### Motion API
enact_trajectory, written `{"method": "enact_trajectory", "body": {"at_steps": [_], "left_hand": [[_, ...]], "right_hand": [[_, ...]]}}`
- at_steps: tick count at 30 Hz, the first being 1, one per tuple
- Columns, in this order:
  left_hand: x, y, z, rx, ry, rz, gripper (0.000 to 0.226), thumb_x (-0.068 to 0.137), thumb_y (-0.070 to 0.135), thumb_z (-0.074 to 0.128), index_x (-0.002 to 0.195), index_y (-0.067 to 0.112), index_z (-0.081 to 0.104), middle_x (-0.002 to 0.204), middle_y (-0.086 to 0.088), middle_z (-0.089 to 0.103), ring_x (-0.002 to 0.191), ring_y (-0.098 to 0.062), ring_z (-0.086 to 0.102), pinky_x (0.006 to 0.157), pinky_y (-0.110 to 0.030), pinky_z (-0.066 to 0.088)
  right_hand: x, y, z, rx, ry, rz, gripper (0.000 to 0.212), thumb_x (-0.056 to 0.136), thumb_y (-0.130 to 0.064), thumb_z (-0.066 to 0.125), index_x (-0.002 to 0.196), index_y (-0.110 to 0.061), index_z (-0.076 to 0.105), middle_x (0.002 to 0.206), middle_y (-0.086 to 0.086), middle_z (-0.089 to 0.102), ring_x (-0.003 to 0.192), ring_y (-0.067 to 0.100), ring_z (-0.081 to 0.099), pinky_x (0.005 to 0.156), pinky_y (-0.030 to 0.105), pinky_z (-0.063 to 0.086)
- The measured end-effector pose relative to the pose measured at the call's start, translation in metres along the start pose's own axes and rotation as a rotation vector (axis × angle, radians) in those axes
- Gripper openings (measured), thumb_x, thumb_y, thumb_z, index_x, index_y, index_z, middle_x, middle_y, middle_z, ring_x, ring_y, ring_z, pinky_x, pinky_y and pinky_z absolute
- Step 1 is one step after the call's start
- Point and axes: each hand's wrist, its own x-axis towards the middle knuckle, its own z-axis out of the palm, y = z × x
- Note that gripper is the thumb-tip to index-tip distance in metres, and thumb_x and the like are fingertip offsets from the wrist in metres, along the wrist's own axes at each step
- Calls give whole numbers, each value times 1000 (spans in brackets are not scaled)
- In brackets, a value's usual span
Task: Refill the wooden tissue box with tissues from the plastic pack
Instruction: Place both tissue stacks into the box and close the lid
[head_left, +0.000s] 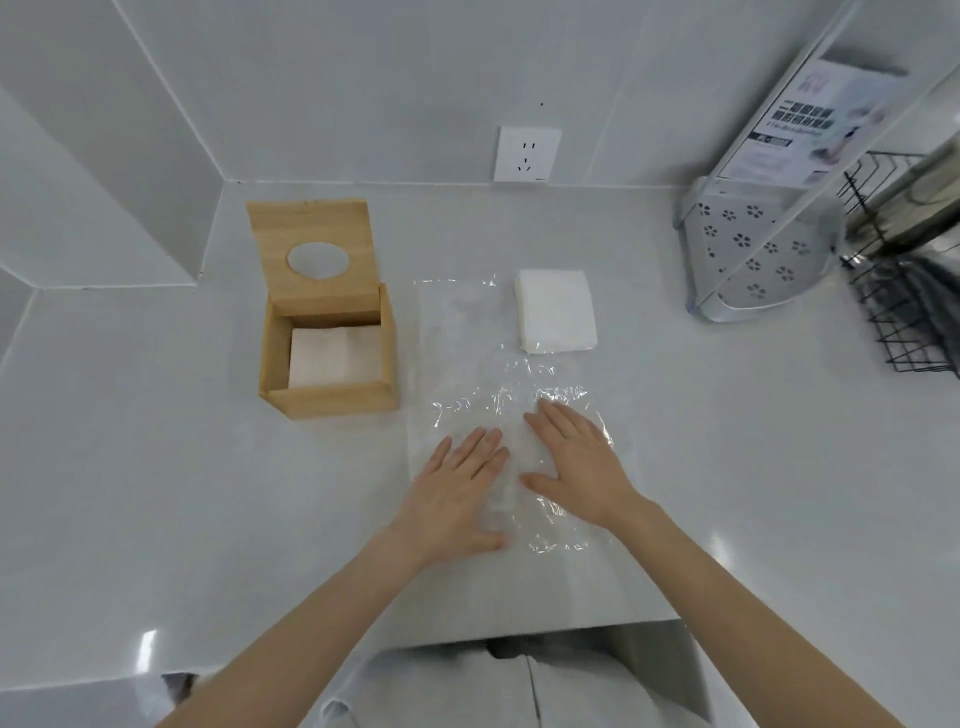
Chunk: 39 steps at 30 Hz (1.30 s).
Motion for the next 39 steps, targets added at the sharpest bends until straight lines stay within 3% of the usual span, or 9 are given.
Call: {"method": "enact_trajectory", "body": {"at_steps": [2,8,12,15,18,23,29,32,39], "left_hand": [[1,0,8,76,-8,-36,90,59,76,35,129,20,44,138,-1,51,127,-18,47,95,-46,46],[3,-1,14,82,76,20,58,75,55,35,120,25,55,128,1,60,115,-18,58,88,-40,51],[7,-1,8,7,105,-2,44,78,38,34,105,27,67,121,-4,65,110,-23,62,81,-43,55],[12,0,6,-187,140,7,62,79,42,17,115,22,63,138,-7,51,131,-29,43,102,-45,36],[15,1,-1,-382,144,-76,76,74,52,7,124,21,56,147,-3,39,138,-20,32,110,-39,28],[8,15,-24,-536,287,-61,67,80,52,19,122,17,59,142,-4,44,134,-16,38,111,-27,27],[-5,24,-35,-427,480,54,49,94,45,26,118,20,60,133,-5,55,124,-13,45,102,-21,31],[-9,18,-33,-354,467,84,40,97,39,29,119,23,59,131,-4,57,123,-14,47,99,-22,33],[-13,3,-28,-272,454,242,33,95,36,38,117,26,60,134,-3,55,126,-13,45,101,-25,35]], "right_hand": [[-6,4,6,18,2,12,72,85,-36,58,145,-17,22,157,3,10,144,18,6,115,32,7],[-19,5,12,155,147,5,49,87,-20,56,134,-14,43,145,5,39,135,21,30,110,30,24],[-32,-7,5,486,212,57,18,86,-12,58,102,-16,66,97,-1,68,84,2,59,77,10,40],[-39,-16,2,706,90,99,14,85,-8,59,91,-16,69,76,-1,67,61,0,61,60,9,43],[-47,-23,7,583,-41,-9,19,88,-11,53,98,-13,69,84,6,72,77,15,67,71,23,52],[-46,-24,48,-249,159,-220,48,80,-30,36,116,-11,61,118,4,67,114,20,59,100,37,43],[-8,-10,43,-98,288,-8,50,93,-31,29,133,-4,42,139,16,48,132,24,24,111,33,5],[15,-5,37,-4,374,88,59,88,-30,42,139,-4,26,146,17,35,135,24,15,111,34,7],[56,5,25,-48,482,254,55,89,-32,28,137,-6,32,144,20,39,134,31,32,110,40,15]]}}
